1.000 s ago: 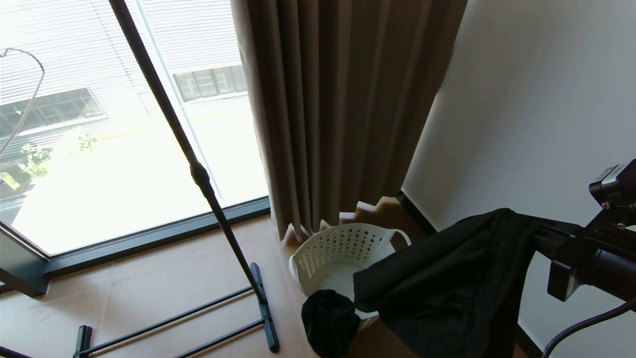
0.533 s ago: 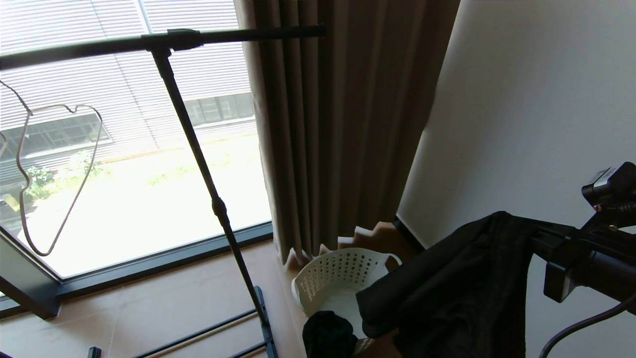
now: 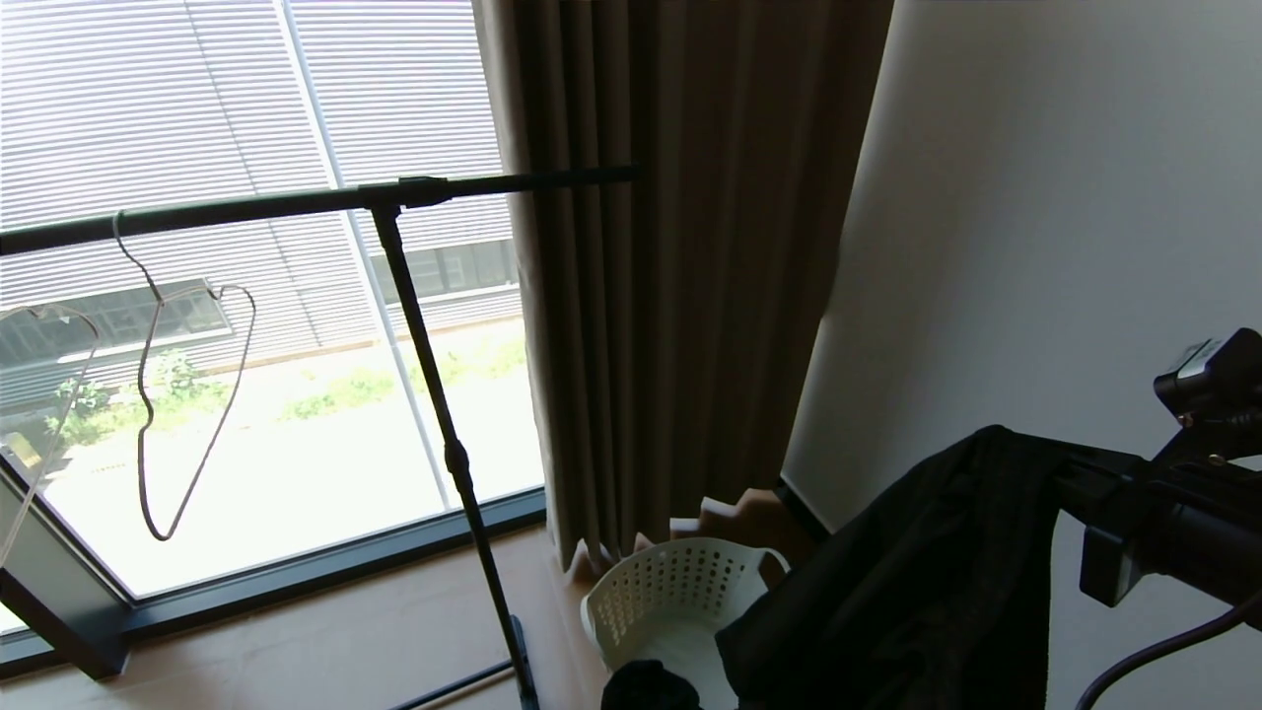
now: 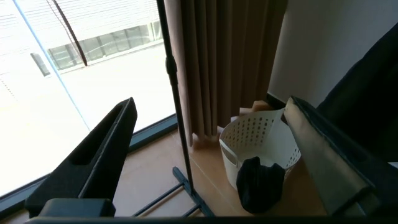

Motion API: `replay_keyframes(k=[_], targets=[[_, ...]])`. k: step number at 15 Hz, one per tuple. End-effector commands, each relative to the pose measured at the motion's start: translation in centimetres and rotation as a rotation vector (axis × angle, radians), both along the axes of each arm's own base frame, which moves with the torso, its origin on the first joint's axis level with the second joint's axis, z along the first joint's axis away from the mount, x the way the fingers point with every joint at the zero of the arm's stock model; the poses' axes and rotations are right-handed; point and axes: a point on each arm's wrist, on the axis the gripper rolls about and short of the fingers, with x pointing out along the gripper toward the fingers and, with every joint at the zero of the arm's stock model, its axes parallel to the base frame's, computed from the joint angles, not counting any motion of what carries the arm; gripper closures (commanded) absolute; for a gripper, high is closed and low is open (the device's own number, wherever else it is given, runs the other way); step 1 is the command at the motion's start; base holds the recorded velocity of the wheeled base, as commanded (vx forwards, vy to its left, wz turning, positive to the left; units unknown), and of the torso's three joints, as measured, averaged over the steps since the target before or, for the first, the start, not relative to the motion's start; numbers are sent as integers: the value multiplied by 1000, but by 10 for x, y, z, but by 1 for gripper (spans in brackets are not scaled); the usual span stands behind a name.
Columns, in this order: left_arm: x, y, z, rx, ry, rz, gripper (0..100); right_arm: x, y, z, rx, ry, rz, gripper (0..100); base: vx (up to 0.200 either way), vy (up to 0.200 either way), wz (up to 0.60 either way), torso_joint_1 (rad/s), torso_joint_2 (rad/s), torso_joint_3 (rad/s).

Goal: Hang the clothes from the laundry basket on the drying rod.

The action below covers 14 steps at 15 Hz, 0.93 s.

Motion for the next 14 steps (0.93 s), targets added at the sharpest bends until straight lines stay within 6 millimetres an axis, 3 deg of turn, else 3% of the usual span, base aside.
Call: replay_keyframes(k=[1, 5, 14], targets=[[0, 0, 0, 0, 2, 0, 0, 0, 0, 0, 0, -1, 1, 100, 0, 0, 0, 17, -27, 183], [0, 0, 0, 1, 0, 3, 0, 0, 0, -4, -6, 15, 1, 100, 0, 0, 0, 6, -5, 129], [0, 0, 0, 1, 0, 5, 0, -1, 0, -5, 26, -65, -1, 100, 0, 0, 0, 0, 0, 0]])
